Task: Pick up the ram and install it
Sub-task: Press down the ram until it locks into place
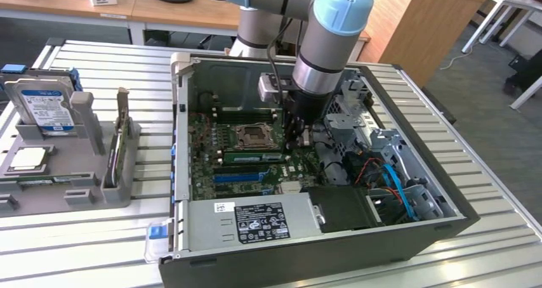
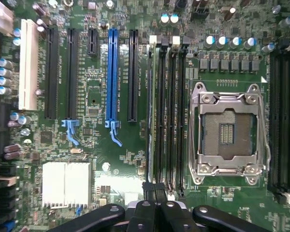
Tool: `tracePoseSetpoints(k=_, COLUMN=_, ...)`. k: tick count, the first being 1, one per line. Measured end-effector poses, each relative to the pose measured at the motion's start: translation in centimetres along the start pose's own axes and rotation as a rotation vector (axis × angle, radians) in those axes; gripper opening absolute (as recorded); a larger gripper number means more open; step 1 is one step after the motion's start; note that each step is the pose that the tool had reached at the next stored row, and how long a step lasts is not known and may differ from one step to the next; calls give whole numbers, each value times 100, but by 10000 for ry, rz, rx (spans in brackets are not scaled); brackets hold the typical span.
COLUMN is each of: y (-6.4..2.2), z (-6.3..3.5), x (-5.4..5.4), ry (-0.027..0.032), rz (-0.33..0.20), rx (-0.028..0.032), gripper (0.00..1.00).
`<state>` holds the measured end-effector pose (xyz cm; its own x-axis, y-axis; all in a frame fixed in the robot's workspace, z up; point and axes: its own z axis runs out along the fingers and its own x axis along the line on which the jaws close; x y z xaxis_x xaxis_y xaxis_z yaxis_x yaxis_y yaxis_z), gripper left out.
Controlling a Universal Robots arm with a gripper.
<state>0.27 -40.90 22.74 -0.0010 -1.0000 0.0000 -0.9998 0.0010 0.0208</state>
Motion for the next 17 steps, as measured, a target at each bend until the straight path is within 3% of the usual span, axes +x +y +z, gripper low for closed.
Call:
tracePoseSetpoints(k=7, y=4, z=-187, x=1, ry=-2, rz=-1, rx=-1, gripper=11)
tracePoseSetpoints(k=13, y=9, z=-191, x=0, ry=-5, rz=-3, rx=0, gripper=11)
tracePoseSetpoints(k=17, y=111, z=-188, x=1, ry=-3, rz=-3, rx=3, gripper=11)
